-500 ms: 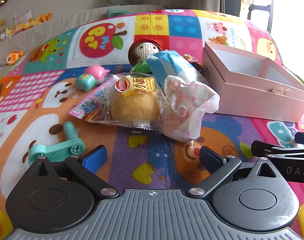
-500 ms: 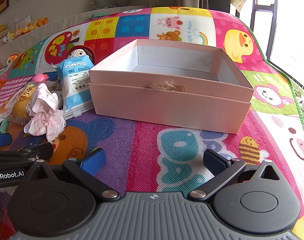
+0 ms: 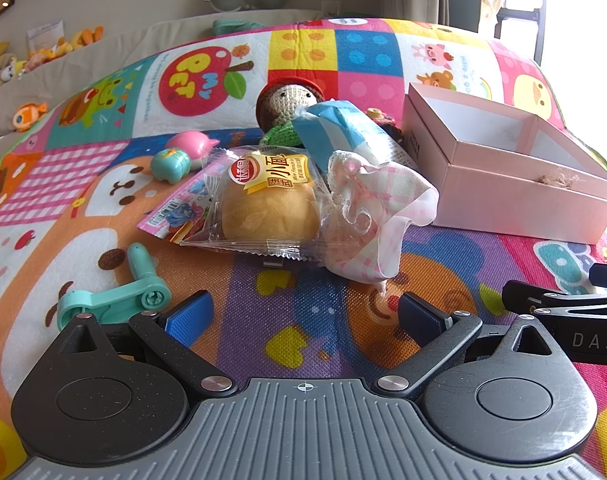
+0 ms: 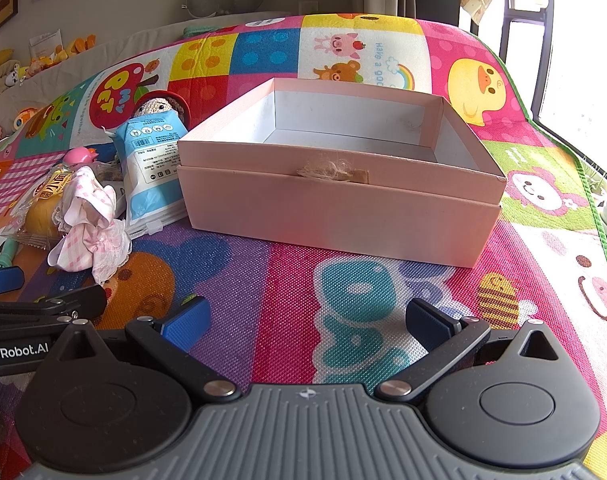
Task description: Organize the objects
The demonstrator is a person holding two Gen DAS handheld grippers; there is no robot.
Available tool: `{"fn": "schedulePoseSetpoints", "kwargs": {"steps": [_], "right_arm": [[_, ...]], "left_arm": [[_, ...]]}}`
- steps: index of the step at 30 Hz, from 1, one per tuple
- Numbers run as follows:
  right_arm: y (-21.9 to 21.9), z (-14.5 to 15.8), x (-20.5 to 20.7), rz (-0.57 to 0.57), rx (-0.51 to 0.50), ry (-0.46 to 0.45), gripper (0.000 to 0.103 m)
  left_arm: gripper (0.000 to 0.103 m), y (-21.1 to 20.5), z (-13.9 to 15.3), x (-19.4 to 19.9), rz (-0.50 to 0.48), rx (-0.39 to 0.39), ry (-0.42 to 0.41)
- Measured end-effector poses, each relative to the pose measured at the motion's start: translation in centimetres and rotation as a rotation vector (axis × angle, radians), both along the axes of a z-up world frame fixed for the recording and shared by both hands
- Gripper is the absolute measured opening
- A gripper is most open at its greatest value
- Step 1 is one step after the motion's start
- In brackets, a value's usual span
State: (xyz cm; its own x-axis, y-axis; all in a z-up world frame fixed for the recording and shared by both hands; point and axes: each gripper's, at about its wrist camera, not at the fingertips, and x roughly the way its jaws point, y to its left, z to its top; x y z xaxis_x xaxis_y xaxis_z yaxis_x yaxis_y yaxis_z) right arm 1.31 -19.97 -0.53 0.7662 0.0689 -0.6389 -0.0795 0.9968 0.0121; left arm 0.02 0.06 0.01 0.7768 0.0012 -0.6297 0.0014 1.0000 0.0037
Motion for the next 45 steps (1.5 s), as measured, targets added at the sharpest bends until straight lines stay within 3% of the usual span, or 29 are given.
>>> {"fn": "schedulePoseSetpoints", "kwargs": {"steps": [28, 32, 34, 38, 42, 45], "right_arm": [[-0.1, -0.1, 0.0, 0.001, 0.002, 0.0, 0.103], [-0.5, 0.1, -0.4, 0.046, 0.004, 0.021, 0.103], [-0.7, 0.2, -0.6, 0.103, -0.002, 0.046, 0.103], [-1.4, 0.4, -2.2, 0.133, -0.002, 0.051, 0.103], [-1.0, 0.2, -2.2, 0.121, -0.008, 0.05, 0.103], [-1.1, 0.2, -2.3, 0.12, -0.004, 0.049, 0.103]], "left_arm": [[0.101, 0.3, -0.1, -0.1, -0.005, -0.007, 0.0], [0.101, 0.6, 0.2, -1.6, -0.037, -0.017, -0.002], [0.1, 1.2, 0.8, -3.0, -0.056, -0.065, -0.031], [0.1, 2.6, 4.1, -4.5, -0.052, -0.101, -0.176], [0.1, 4.3, 7.1, -1.8, 0.038, -0.085, -0.246], [0.1, 4.9, 6.6, 2.0, 0.068, -0.042, -0.149]]}}
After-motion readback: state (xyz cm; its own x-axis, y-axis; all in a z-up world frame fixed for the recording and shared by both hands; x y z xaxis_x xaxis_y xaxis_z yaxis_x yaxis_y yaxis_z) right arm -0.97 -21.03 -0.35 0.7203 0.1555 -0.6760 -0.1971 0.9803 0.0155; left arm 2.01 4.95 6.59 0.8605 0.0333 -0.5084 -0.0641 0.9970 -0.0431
